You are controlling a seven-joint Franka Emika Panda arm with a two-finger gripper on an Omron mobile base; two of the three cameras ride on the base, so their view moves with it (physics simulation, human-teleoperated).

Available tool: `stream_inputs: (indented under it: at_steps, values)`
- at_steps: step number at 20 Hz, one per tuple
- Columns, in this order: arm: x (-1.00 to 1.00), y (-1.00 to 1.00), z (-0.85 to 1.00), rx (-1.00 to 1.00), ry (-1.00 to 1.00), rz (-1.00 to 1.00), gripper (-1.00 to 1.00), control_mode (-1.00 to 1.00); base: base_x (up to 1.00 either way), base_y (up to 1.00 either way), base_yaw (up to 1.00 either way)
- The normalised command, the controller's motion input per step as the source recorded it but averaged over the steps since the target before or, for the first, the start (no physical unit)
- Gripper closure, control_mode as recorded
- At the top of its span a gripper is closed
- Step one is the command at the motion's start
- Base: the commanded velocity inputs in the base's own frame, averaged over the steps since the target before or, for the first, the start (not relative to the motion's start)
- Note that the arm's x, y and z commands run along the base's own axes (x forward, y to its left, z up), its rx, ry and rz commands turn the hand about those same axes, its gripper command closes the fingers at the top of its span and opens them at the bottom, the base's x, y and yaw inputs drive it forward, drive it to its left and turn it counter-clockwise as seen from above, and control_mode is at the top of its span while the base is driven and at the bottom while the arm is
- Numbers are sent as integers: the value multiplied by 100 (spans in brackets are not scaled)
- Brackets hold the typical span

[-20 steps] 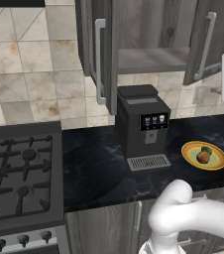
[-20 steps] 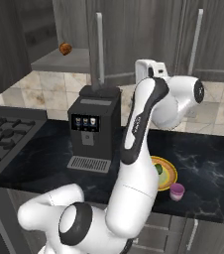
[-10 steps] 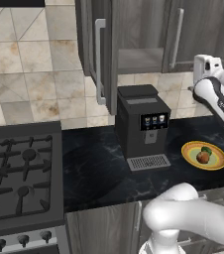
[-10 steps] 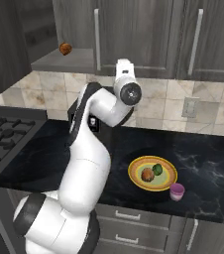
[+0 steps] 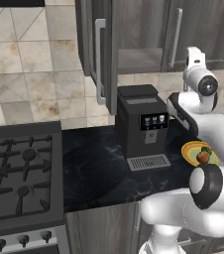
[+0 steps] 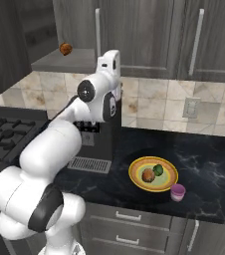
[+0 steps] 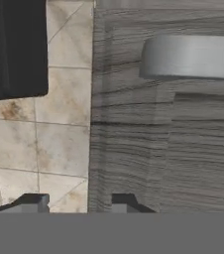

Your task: Pick the avocado and bread from the counter and place them on the plate. Then pick the jam from the cabinet and place it next to the plate. Lastly close the cabinet door.

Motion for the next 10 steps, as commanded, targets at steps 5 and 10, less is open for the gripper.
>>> stream_inputs:
  at_steps: [5, 10]
  values:
    - [-26, -17, -9, 0, 42, -15, -100, -100, 0, 0, 0]
    - [-89, -30, 5, 2, 40, 0, -100, -100, 0, 0, 0]
